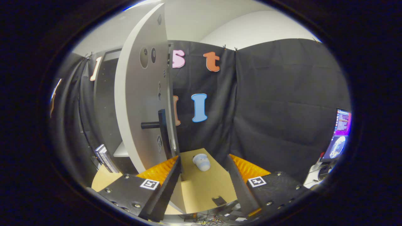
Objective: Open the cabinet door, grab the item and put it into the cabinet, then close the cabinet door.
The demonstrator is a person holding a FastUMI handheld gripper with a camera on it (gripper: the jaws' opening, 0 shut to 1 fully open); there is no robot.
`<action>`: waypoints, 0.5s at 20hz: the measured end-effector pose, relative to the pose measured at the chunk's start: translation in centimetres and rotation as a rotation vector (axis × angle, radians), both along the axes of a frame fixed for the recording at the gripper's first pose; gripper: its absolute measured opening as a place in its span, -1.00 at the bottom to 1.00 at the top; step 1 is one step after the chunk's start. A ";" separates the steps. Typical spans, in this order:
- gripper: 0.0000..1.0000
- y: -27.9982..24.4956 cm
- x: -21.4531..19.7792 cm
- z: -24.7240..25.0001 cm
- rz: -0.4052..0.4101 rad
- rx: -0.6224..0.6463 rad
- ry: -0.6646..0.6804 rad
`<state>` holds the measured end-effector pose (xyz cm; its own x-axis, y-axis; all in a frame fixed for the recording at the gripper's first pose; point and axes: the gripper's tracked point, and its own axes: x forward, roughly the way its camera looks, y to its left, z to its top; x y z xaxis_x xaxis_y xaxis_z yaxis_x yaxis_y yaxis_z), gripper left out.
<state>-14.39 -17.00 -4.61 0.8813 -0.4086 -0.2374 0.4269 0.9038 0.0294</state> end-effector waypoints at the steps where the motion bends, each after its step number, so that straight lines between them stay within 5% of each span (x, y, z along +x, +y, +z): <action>1: 0.75 0.4 0.1 0.1 0.008 0.002 0.001; 10: 0.75 4.8 2.1 0.1 0.104 0.031 -0.008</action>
<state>-12.28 -12.19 -4.56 0.9207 -0.3071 -0.2408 0.3302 0.9419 0.0612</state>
